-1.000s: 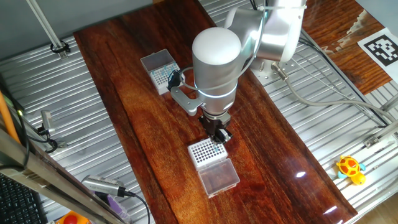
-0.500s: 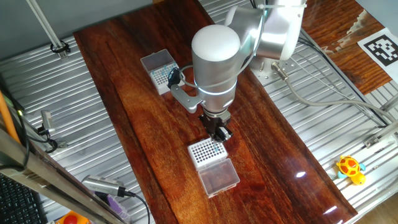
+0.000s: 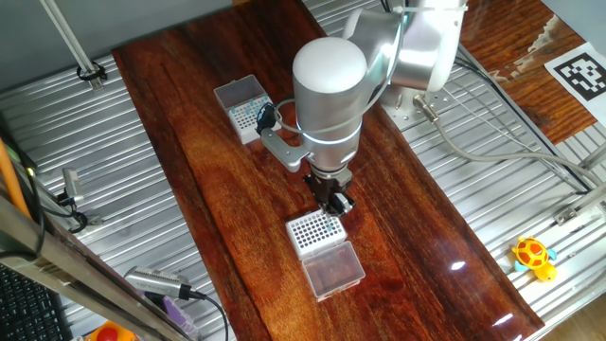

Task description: Transfer all medium pipette tips from one holder to another

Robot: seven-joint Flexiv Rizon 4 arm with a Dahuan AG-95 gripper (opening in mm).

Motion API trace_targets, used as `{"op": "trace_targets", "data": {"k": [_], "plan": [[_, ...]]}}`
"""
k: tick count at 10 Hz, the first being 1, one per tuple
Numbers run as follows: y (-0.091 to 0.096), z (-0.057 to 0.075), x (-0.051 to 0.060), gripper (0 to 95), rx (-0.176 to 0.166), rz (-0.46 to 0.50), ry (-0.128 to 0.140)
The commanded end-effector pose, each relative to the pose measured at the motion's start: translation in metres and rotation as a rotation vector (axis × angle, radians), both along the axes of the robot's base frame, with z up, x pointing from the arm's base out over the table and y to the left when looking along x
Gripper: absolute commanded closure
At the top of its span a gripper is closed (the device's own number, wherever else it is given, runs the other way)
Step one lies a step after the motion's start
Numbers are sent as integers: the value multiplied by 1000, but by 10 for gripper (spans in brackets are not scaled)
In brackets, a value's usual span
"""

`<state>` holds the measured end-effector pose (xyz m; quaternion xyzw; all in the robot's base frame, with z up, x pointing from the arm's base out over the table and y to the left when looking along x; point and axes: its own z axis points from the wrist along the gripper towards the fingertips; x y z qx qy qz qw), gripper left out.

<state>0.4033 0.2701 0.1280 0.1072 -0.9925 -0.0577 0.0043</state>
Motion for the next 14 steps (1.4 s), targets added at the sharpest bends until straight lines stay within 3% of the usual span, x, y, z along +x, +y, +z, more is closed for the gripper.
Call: {"op": "trace_targets", "data": {"k": [1, 14], "plan": [[0, 0, 0, 950, 0, 0, -4], [-2, -16, 6, 950, 20, -21, -6]]}}
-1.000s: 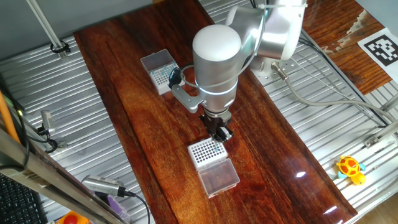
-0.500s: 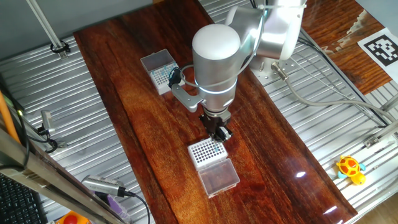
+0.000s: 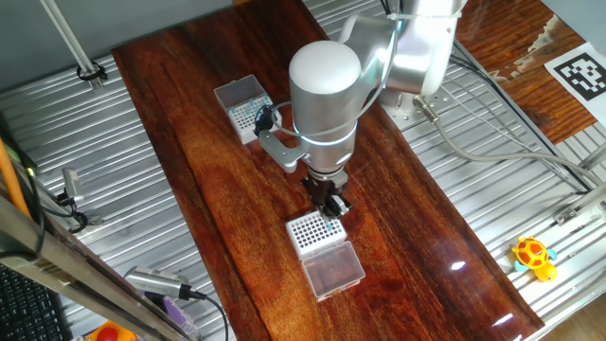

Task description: Transfer all medium pipette tips from one holder to another

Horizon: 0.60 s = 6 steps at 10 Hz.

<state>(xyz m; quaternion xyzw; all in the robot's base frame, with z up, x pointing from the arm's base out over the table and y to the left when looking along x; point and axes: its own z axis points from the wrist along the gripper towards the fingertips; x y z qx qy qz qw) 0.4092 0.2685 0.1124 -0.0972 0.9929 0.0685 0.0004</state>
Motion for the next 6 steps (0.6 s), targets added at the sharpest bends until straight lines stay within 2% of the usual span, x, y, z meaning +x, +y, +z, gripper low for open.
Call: {"op": "trace_targets", "data": {"k": [1, 2, 3, 6], "plan": [[0, -1, 1, 950, -4, -2, 1], [0, -1, 1, 950, -4, -2, 2], [0, -1, 1, 760, -4, -4, 4], [-1, -3, 1, 760, -5, -4, 4]]}}
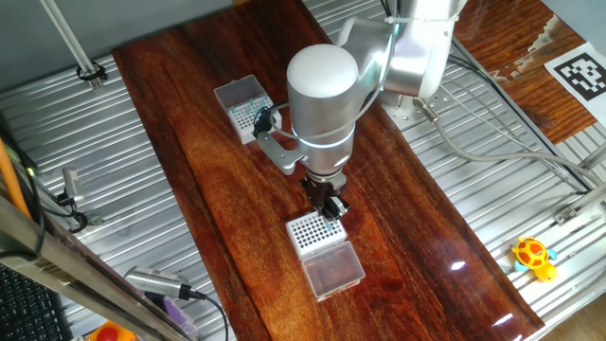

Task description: Transfer all medium pipette tips from one holder to another

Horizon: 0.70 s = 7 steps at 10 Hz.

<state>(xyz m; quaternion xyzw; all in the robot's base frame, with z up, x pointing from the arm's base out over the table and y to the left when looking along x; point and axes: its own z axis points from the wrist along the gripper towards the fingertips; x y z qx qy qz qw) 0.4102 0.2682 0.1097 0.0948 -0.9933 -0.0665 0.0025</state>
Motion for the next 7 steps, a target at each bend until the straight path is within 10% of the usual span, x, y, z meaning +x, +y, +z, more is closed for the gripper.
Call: {"op": "trace_targets", "data": {"k": [1, 2, 4, 7], "plan": [[0, 0, 0, 760, 0, 2, -2], [-2, -1, 0, 950, -3, 16, -5], [-14, -3, 1, 950, -2, 45, -8], [-81, -4, 5, 950, 2, 171, -7]]}}
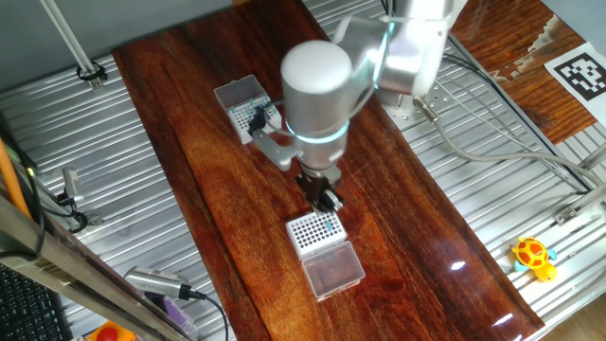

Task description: Transfer all medium pipette tips from one holder to another

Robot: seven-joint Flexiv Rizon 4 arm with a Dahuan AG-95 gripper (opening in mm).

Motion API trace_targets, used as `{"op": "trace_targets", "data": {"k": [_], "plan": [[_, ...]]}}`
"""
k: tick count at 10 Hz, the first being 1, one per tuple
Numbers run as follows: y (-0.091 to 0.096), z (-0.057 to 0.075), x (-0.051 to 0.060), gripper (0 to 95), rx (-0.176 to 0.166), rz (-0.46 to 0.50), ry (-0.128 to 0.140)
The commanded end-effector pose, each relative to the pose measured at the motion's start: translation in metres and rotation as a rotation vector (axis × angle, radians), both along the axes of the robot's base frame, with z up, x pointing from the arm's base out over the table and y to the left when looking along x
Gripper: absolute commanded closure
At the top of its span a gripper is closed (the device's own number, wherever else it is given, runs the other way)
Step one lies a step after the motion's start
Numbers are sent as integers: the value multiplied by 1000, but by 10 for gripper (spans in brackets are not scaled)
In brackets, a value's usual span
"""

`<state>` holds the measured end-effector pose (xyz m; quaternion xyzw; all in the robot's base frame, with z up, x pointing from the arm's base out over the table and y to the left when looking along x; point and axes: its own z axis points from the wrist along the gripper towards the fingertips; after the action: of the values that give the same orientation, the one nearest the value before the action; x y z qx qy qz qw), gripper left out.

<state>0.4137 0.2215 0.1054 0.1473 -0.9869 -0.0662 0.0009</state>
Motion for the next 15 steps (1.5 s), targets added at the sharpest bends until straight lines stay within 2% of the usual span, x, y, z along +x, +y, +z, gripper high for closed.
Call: {"op": "trace_targets", "data": {"k": [1, 2, 4, 5, 7, 9, 10, 11, 12, 14, 15], "plan": [[-66, 0, 1, 950, -5, 114, 5], [-96, -2, -2, 950, -5, 169, 2], [-142, -7, -12, 950, -4, 252, -7], [-158, -8, -19, 950, -4, 276, -10], [-168, -6, -25, 950, -21, 291, -2], [-168, -6, -27, 950, -26, 263, 14], [-168, -6, -27, 950, -28, 225, 15], [-168, -6, -27, 760, -32, 171, 21], [-168, -6, -27, 760, -36, 91, 28], [-163, -6, -28, 760, -39, -2, 31], [-167, -7, -28, 760, -51, -6, 34]]}}
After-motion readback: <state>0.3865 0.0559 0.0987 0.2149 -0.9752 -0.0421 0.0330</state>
